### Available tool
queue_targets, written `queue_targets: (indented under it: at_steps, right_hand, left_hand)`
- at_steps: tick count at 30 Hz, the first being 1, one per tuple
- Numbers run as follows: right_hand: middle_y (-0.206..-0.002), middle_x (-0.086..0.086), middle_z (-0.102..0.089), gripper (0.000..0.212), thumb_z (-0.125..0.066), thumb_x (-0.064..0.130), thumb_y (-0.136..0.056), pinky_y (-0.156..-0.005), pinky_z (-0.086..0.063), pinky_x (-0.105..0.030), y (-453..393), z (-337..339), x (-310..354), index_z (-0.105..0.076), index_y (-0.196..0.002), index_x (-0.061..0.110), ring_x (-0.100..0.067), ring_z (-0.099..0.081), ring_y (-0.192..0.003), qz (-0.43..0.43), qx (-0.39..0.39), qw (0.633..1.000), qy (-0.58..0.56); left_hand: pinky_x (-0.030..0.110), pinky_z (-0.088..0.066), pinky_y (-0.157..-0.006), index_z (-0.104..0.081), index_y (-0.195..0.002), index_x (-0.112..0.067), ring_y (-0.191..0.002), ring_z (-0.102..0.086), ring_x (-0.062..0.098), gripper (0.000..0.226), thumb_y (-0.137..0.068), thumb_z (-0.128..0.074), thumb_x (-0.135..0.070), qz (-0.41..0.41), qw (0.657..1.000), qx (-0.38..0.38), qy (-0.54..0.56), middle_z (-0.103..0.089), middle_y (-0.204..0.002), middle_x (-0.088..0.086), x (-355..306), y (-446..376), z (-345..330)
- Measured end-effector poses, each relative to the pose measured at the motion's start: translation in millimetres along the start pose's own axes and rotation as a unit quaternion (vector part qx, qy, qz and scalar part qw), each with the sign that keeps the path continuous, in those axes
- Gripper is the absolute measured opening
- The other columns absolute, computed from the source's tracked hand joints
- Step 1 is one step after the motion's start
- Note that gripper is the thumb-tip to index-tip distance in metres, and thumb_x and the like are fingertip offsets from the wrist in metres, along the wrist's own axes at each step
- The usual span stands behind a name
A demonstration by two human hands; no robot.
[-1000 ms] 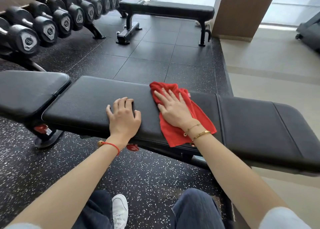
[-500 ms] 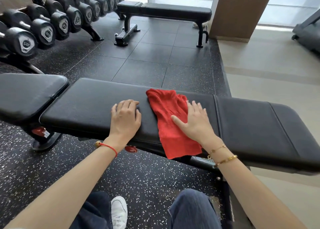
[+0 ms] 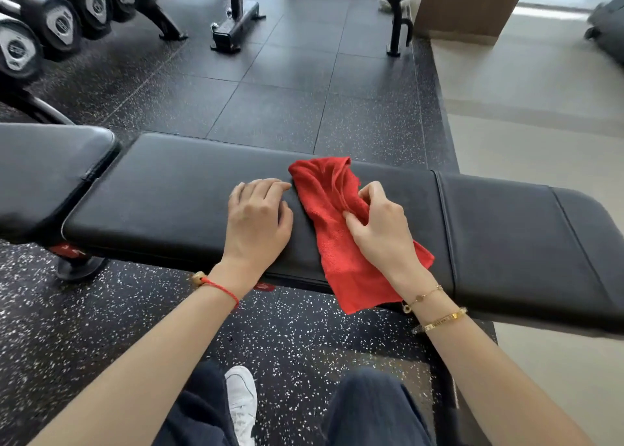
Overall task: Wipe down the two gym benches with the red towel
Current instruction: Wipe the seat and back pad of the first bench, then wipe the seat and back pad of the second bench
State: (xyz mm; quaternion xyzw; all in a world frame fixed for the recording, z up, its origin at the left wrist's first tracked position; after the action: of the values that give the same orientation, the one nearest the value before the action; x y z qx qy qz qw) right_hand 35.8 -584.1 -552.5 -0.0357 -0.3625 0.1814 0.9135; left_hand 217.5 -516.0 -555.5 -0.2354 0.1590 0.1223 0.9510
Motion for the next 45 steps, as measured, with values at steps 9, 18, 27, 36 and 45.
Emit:
queue_targets:
  at_steps: [9,18,27,36,45]
  right_hand:
    - [-0.078,0.010,-0.060,0.024,-0.068,0.015,-0.086,-0.068,-0.040,-0.024,-4.8,47.0,41.5,-0.049,-0.101,0.013,-0.014,-0.056,-0.072,-0.141,0.068,0.980,-0.122]
    - [-0.086,0.011,-0.070,0.030,-0.070,0.014,-0.084,-0.073,-0.047,-0.018,6.6,191.9,168.7,-0.050,-0.106,0.018,0.000,-0.065,-0.078,-0.196,0.091,0.960,-0.178]
    - [-0.080,0.013,-0.071,0.030,-0.072,0.017,-0.084,-0.070,-0.050,-0.024,25.1,351.0,283.0,-0.050,-0.104,0.024,-0.004,-0.067,-0.076,-0.245,0.005,0.945,-0.216]
    - [-0.084,0.021,-0.072,0.030,-0.071,0.018,-0.083,-0.068,-0.051,-0.018,61.7,455.7,277.6,-0.051,-0.102,0.027,-0.002,-0.068,-0.076,-0.272,-0.167,0.915,-0.248]
    - [-0.079,0.011,-0.073,0.030,-0.072,0.011,-0.085,-0.067,-0.051,-0.016,90.5,568.0,169.4,-0.053,-0.104,0.025,-0.003,-0.068,-0.074,-0.290,-0.227,0.892,-0.262]
  left_hand:
    - [0.037,-0.043,-0.099,-0.065,-0.119,-0.014,-0.113,-0.060,0.022,0.033,-0.088,-0.055,-0.007,0.055,0.995,0.064,0.055,-0.066,-0.118,0.001,-31.9,-8.0,79.3]
    - [0.041,-0.048,-0.097,-0.066,-0.116,-0.012,-0.110,-0.062,0.022,0.031,-0.088,-0.057,-0.004,0.032,0.991,0.118,0.054,-0.067,-0.116,0.002,-89.5,-66.4,266.3]
    - [0.040,-0.049,-0.096,-0.066,-0.118,-0.010,-0.110,-0.062,0.024,0.028,-0.091,-0.058,-0.006,-0.030,0.980,0.182,0.078,-0.068,-0.115,0.004,-166.6,-134.2,419.1]
    - [0.032,-0.048,-0.089,-0.065,-0.115,-0.019,-0.106,-0.058,0.015,0.023,-0.095,-0.055,-0.015,-0.055,0.961,0.231,0.141,-0.067,-0.112,-0.005,-237.7,-147.7,431.9]
    - [0.028,-0.047,-0.085,-0.066,-0.114,-0.021,-0.102,-0.063,0.017,0.023,-0.094,-0.056,-0.018,-0.074,0.958,0.227,0.157,-0.067,-0.113,-0.005,-372.4,-149.2,374.5]
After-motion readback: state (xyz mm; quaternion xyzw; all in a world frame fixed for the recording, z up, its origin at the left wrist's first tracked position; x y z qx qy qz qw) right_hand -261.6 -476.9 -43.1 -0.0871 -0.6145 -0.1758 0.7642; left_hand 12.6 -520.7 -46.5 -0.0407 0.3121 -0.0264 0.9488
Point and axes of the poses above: each hand's wrist, its own y-axis away from the middle knuckle, its own z-axis out of the back of the hand, x = y × z, the point moved 6 cm from there along -y, towards the middle knuckle
